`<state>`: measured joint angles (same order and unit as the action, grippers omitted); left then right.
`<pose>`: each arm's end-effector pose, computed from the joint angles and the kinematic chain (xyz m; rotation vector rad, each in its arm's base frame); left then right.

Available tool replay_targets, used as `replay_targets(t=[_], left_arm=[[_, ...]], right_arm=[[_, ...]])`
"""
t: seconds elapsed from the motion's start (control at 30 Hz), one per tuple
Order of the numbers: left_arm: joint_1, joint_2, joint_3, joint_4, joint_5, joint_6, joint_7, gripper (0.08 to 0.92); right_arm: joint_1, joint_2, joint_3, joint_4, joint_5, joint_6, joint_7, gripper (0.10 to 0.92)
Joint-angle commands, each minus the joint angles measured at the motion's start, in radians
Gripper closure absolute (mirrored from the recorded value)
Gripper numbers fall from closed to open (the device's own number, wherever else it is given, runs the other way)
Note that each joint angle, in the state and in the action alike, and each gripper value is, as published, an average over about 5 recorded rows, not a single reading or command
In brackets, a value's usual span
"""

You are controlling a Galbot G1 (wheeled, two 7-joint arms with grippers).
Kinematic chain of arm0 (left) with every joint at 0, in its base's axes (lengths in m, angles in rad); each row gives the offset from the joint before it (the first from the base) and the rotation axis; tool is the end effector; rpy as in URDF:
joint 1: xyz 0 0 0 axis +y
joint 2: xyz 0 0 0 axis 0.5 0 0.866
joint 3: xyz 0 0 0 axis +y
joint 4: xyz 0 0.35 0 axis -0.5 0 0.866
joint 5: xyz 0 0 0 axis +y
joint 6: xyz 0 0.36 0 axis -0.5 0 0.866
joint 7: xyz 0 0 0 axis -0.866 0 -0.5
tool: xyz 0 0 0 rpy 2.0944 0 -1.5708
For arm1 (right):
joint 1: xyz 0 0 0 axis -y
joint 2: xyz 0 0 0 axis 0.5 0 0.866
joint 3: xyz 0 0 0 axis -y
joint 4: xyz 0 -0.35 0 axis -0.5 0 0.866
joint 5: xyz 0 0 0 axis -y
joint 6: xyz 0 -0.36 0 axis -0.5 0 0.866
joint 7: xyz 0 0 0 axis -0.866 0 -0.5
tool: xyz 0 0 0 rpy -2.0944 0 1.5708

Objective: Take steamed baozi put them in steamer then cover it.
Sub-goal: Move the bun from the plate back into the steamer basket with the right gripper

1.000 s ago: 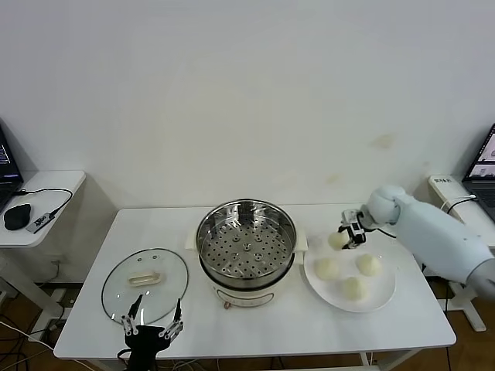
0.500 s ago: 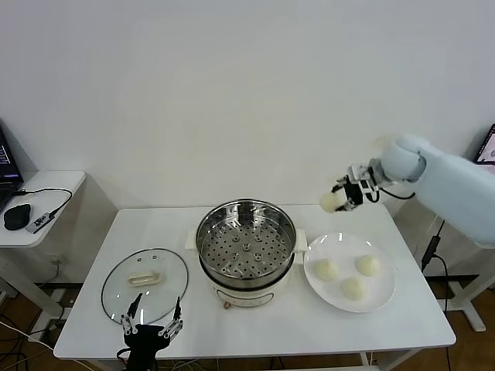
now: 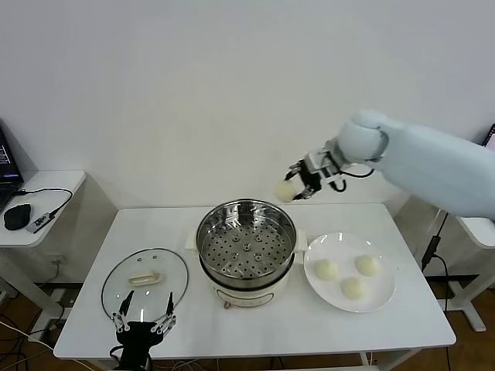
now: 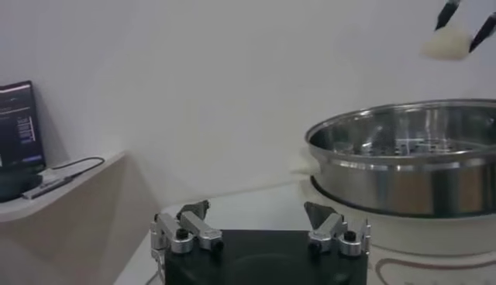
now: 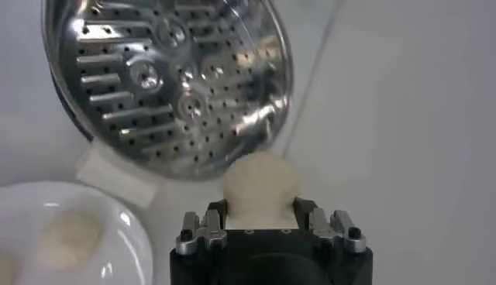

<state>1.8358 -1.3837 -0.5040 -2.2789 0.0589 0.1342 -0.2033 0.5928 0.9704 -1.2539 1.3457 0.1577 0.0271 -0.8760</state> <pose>0.1112 0.0163 -0.2749 0.1036 -2.9326 -0.3139 0.5528 0.0402 -0.0339 1.6802 -1.3688 2.0074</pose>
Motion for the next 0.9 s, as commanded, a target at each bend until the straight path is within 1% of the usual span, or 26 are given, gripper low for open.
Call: replay_targets(t=[0.03,0.23,0.5,0.63,0.9], left_arm=[[-0.002,0.000,-0.009,0.001,-0.004,0.001,-0.001,0.177],[-0.014,0.000,-0.031,0.004,-0.014,0.004,-0.007,0.177],[-0.023,-0.001,-0.034,0.006,-0.016,0.007,-0.006,0.177],[-0.025,0.000,-0.037,0.007,-0.016,0.008,-0.007,0.177],[-0.033,-0.002,-0.039,0.004,-0.014,0.010,-0.012,0.177]], right_arm=[[-0.003,0.101,-0.055,-0.011,-0.042,0.102,0.028,0.478],[-0.069,0.179,-0.057,-0.112,-0.227,0.248,0.041,0.482],[-0.151,0.255,-0.029,-0.234,-0.394,0.380,0.086,0.478],[-0.172,0.284,-0.014,-0.287,-0.446,0.420,0.106,0.476],[-0.193,0.320,-0.001,-0.346,-0.490,0.469,0.136,0.465]])
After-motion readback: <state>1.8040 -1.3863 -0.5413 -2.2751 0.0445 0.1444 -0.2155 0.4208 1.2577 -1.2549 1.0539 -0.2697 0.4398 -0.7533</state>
